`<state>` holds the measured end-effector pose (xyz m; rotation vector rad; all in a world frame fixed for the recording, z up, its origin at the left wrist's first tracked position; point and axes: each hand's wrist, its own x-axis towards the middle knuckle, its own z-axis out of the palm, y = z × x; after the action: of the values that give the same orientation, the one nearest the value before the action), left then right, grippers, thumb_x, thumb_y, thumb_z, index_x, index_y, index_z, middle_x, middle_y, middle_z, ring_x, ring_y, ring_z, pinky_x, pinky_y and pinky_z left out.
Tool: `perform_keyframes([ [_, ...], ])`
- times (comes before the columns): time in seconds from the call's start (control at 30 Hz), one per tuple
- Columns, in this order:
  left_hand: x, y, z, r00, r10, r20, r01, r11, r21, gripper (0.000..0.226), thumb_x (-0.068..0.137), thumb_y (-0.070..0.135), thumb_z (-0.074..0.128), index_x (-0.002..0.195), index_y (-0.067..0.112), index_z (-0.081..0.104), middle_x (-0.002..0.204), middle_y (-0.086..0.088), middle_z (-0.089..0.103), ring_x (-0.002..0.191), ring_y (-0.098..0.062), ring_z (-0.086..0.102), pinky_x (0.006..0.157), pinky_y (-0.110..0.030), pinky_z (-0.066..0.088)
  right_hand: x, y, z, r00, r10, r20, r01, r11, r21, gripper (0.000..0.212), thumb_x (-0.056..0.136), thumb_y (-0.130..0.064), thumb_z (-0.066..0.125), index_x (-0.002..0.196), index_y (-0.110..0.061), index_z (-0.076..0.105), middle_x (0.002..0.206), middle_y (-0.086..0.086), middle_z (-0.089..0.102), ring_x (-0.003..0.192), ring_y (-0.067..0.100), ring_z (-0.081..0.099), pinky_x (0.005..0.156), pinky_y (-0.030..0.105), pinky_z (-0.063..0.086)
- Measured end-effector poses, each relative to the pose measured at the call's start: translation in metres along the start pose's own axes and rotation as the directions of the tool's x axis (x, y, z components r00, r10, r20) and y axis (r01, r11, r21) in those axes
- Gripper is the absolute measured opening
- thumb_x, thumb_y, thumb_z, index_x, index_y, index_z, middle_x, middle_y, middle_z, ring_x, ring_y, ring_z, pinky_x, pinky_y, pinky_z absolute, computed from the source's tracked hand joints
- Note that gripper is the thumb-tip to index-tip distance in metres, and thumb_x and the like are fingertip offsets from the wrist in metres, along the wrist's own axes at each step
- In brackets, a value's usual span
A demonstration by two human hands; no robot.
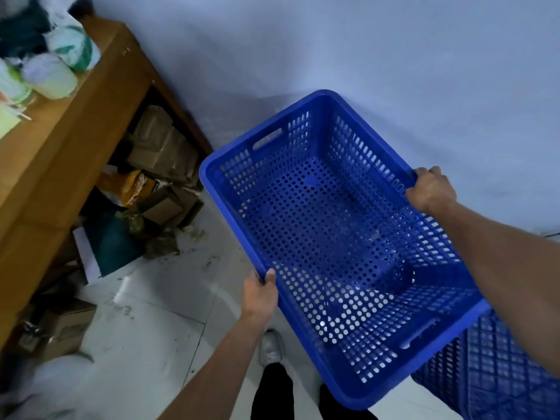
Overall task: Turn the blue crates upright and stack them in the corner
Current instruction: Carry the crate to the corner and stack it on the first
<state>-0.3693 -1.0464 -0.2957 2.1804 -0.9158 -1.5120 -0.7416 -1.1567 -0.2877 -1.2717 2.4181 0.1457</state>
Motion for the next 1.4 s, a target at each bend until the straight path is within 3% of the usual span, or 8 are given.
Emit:
perform_keyframes([
  [0.3,0.006,0.012,-0.027,0.982,0.034,0.187,-0.083,0.961,0.262,0.028,0.097,0.041,0.057,0.093,0.014,0.057,0.079,0.0,0.064,0.071,-0.019,0.066,0.071,-0.041,0.059,-0.045,-0.017,-0.008,0.996,-0.074,-0.056,0.064,0.985,-0.162,0.061,0.09,-0.031,0.056,0.14,-0.002,0.035,0.136,0.022,0.04,0.122,0.039,0.041,0.1,0.047,0.04],
  [0.43,0.012,0.03,-0.051,0.93,0.262,0.257,-0.353,0.451,0.82,0.056,0.089,0.068,0.05,0.066,0.016,0.046,0.065,0.002,0.051,0.059,-0.018,0.054,0.056,-0.032,0.042,-0.094,-0.037,-0.001,0.966,-0.258,-0.015,0.253,0.956,-0.146,0.066,0.093,-0.036,0.055,0.147,-0.006,0.031,0.141,0.019,0.038,0.13,0.037,0.039,0.107,0.049,0.037],
  [0.53,0.017,0.045,-0.059,0.764,0.407,0.501,-0.564,0.042,0.825,0.048,0.092,0.064,0.048,0.078,0.018,0.052,0.085,0.003,0.047,0.077,-0.02,0.055,0.063,-0.029,0.039,-0.138,-0.049,0.017,0.926,-0.357,0.122,0.37,0.922,-0.115,0.07,0.096,-0.048,0.052,0.152,-0.013,0.028,0.145,0.013,0.038,0.133,0.032,0.038,0.109,0.047,0.036],
  [0.63,0.033,0.056,-0.067,0.596,0.449,0.666,-0.683,-0.153,0.714,0.047,0.089,0.064,0.051,0.103,0.02,0.055,0.104,0.002,0.04,0.102,-0.019,0.049,0.073,-0.029,0.045,-0.182,-0.06,0.043,0.86,-0.443,0.254,0.468,0.883,-0.044,0.072,0.094,-0.061,0.046,0.151,-0.019,0.033,0.146,0.008,0.041,0.133,0.027,0.04,0.11,0.044,0.036],
  [0.8,0.071,0.072,-0.082,0.558,0.365,0.745,-0.613,-0.424,0.667,0.081,0.08,0.083,0.033,0.135,0.028,0.057,0.136,-0.002,0.051,0.129,-0.022,0.041,0.115,-0.04,0.027,-0.252,-0.089,0.094,0.789,-0.419,0.449,0.387,0.907,0.166,0.096,0.078,-0.084,0.039,0.152,-0.023,0.032,0.153,0.004,0.038,0.138,0.026,0.038,0.109,0.043,0.036],
  [1.0,0.086,0.082,-0.078,0.616,0.161,0.771,-0.672,-0.404,0.62,0.091,0.078,0.084,0.029,0.147,0.026,0.045,0.155,-0.004,0.039,0.146,-0.022,0.028,0.122,-0.038,0.01,-0.301,-0.115,0.138,0.837,-0.404,0.369,0.449,0.893,-0.042,0.069,0.097,-0.026,0.051,0.152,-0.008,0.013,0.139,0.014,0.045,0.113,0.029,0.058,0.091,0.039,0.047],
  [1.23,0.095,0.079,-0.079,0.573,0.092,0.815,-0.672,-0.517,0.53,0.101,0.07,0.09,0.023,0.149,0.029,0.04,0.153,-0.001,0.042,0.143,-0.021,0.034,0.123,-0.039,0.012,-0.311,-0.102,0.151,0.865,-0.389,0.317,0.442,0.889,-0.117,0.057,0.096,-0.015,0.049,0.146,-0.004,0.024,0.125,0.016,0.056,0.097,0.031,0.065,0.073,0.037,0.047],
  [1.4,0.101,0.068,-0.067,0.56,0.205,0.803,-0.543,-0.642,0.542,0.041,0.093,0.019,0.057,0.134,0.023,0.055,0.13,-0.001,0.061,0.124,-0.021,0.052,0.119,-0.04,0.025,-0.31,-0.105,0.147,0.855,-0.407,0.322,0.464,0.877,-0.124,0.053,0.095,-0.014,0.05,0.142,-0.003,0.027,0.123,0.017,0.057,0.096,0.031,0.065,0.067,0.034,0.038],
])
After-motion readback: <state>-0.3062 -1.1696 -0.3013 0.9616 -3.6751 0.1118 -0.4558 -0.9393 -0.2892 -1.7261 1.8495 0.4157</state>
